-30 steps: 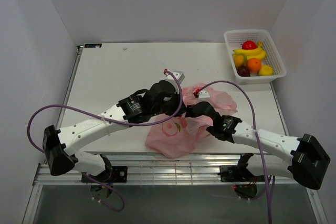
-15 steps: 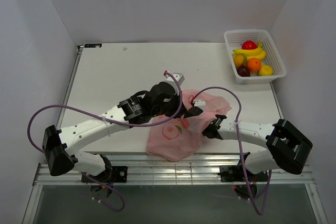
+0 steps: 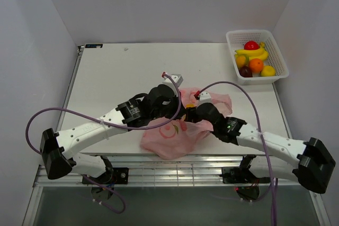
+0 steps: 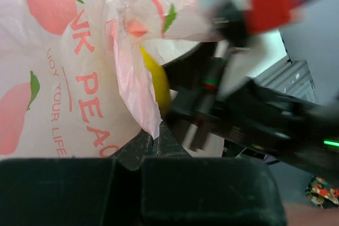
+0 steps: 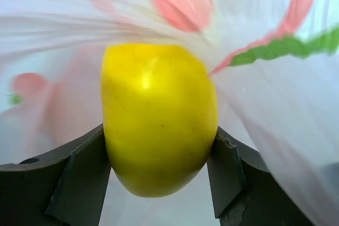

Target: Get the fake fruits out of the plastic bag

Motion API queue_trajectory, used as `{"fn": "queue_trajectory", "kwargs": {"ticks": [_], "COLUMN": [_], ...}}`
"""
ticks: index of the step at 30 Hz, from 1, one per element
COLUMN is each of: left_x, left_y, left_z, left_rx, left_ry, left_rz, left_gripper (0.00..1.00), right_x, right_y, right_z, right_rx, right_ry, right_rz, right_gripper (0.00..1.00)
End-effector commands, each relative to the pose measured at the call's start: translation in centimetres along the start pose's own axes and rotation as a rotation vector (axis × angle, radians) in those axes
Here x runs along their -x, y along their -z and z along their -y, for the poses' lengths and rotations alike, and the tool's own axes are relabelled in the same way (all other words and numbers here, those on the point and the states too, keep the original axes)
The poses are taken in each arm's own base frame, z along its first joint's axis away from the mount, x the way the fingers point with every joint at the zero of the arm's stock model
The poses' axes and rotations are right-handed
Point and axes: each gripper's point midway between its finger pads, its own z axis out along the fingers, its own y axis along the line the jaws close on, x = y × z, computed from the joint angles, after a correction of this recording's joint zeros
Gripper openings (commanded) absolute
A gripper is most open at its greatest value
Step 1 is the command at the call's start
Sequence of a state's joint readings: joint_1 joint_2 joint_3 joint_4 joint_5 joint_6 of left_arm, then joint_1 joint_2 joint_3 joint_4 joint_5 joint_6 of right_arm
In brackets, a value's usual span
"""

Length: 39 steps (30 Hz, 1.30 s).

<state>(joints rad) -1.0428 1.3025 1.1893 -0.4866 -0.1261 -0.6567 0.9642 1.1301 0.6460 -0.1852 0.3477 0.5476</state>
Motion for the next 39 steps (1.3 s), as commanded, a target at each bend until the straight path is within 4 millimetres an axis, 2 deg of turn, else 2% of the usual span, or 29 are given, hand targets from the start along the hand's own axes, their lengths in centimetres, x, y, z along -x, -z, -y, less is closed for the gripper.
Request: {"fn": "queue_trajectory", "kwargs": {"ticks": [1, 4, 5, 9, 11, 14, 16, 17, 18, 19, 21, 22, 25, 26, 28, 29, 30, 33, 34, 35, 36, 37, 38, 39], "left_x": [2.2, 2.8, 2.9, 4.3, 4.7, 5.1, 5.4, 5.7, 6.1, 6.5, 7.1, 7.3, 7.7, 7.8, 7.9, 8.0, 8.0, 8.0, 8.0, 7.9, 7.8, 7.8, 7.9, 7.8], "left_y": [1.4, 1.7, 1.8, 2.5, 2.4, 1.6, 1.0, 0.9, 0.8, 0.7, 0.5, 0.5, 0.5, 0.4, 0.5, 0.6, 0.7, 0.8, 0.8, 0.8, 0.8, 0.9, 1.0, 1.1], "left_z": [-0.6, -1.4, -1.6, -2.2, -2.7, -3.6, -3.9, -4.0, -4.2, -4.2, -4.5, -4.5, -4.4, -4.5, -4.5, -4.4, -4.4, -4.8, -5.0, -5.3, -5.4, -5.4, -5.6, -5.7], "left_rx": [0.049, 0.095, 0.107, 0.145, 0.161, 0.179, 0.186, 0.189, 0.196, 0.197, 0.2, 0.199, 0.197, 0.197, 0.193, 0.189, 0.188, 0.199, 0.207, 0.216, 0.22, 0.222, 0.229, 0.236], "left_ry": [0.025, 0.034, 0.036, 0.042, 0.05, 0.063, 0.064, 0.061, 0.063, 0.065, 0.065, 0.066, 0.065, 0.069, 0.079, 0.083, 0.084, 0.089, 0.097, 0.101, 0.104, 0.109, 0.115, 0.116], "left_rz": [0.099, 0.129, 0.136, 0.183, 0.191, 0.175, 0.168, 0.171, 0.177, 0.183, 0.187, 0.194, 0.2, 0.202, 0.207, 0.213, 0.214, 0.218, 0.22, 0.216, 0.213, 0.213, 0.218, 0.219], "left_gripper": [0.0, 0.0, 0.0, 0.0, 0.0, 0.0, 0.0, 0.0, 0.0, 0.0, 0.0, 0.0, 0.0, 0.0, 0.0, 0.0, 0.0, 0.0, 0.0, 0.0, 0.0, 0.0, 0.0, 0.0], "right_x": [5.5, 7.8, 8.0, 11.3, 13.2, 14.3, 14.1, 13.3, 13.5, 12.5, 12.2, 11.5, 10.8, 10.4, 10.0, 9.7, 9.7, 11.4, 12.5, 14.4, 15.3, 18.0, 20.0, 20.8], "right_y": [4.3, 8.0, 9.0, 14.1, 16.3, 19.1, 20.0, 20.9, 21.6, 22.7, 23.8, 25.0, 26.1, 27.2, 28.0, 29.5, 29.8, 30.6, 30.5, 31.5, 31.0, 29.3, 28.8, 27.5], "right_z": [-3.3, -4.4, -4.5, -4.1, -4.2, -5.6, -6.9, -8.4, -9.3, -10.8, -12.2, -13.2, -14.8, -15.4, -16.2, -16.8, -17.0, -17.2, -17.1, -17.1, -16.5, -15.1, -13.7, -12.0], "right_rx": [0.178, 0.276, 0.293, 0.329, 0.343, 0.436, 0.513, 0.616, 0.663, 0.775, 0.867, 0.965, 1.093, 1.168, 1.252, 1.344, 1.369, 1.337, 1.295, 1.248, 1.169, 0.981, 0.852, 0.725], "right_ry": [0.071, 0.09, 0.098, 0.099, 0.095, 0.133, 0.168, 0.216, 0.24, 0.286, 0.337, 0.378, 0.437, 0.464, 0.485, 0.517, 0.516, 0.509, 0.509, 0.494, 0.46, 0.389, 0.347, 0.308], "right_rz": [0.148, 0.23, 0.238, 0.382, 0.452, 0.481, 0.463, 0.437, 0.435, 0.4, 0.383, 0.369, 0.334, 0.326, 0.301, 0.309, 0.305, 0.362, 0.407, 0.474, 0.478, 0.552, 0.605, 0.605], "right_gripper": [0.36, 0.34, 0.33, 0.3, 0.27, 0.26, 0.26, 0.26, 0.26, 0.26, 0.26, 0.26, 0.24, 0.24, 0.24, 0.24, 0.24, 0.23, 0.24, 0.24, 0.24, 0.24, 0.24, 0.24]}}
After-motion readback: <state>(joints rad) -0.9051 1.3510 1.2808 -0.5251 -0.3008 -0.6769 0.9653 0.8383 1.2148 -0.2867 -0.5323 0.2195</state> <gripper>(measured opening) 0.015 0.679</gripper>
